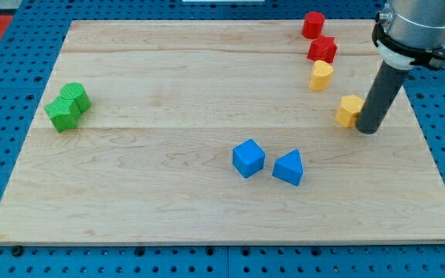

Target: Move yellow hexagon slightly left

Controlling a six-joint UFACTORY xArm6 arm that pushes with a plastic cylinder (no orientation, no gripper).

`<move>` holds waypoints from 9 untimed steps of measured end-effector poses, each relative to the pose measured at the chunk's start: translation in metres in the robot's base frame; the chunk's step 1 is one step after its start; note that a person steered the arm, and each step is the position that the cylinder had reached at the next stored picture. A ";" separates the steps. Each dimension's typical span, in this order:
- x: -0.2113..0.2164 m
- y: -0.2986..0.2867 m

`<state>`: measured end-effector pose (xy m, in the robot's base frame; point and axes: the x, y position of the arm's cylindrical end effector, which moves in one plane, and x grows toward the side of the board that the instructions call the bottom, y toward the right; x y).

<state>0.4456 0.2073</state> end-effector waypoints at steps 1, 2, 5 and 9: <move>-0.015 -0.004; -0.015 -0.025; -0.046 0.028; 0.039 0.017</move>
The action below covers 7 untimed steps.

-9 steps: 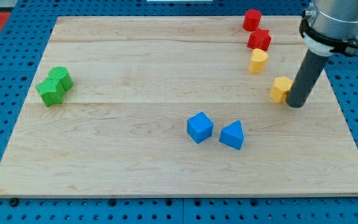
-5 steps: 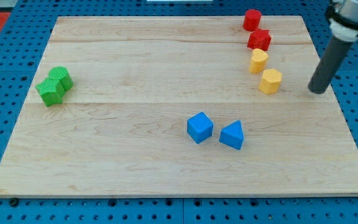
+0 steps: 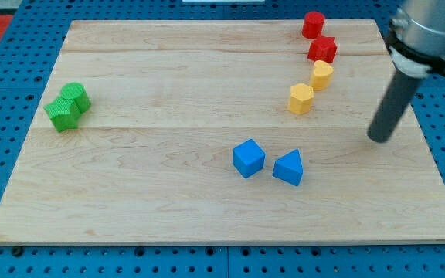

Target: Move yellow hexagon slightly left

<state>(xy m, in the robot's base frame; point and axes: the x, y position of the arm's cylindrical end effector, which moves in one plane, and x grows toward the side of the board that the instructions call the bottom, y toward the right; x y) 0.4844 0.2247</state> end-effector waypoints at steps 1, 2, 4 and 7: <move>0.041 -0.062; 0.044 -0.041; -0.040 -0.087; -0.093 -0.183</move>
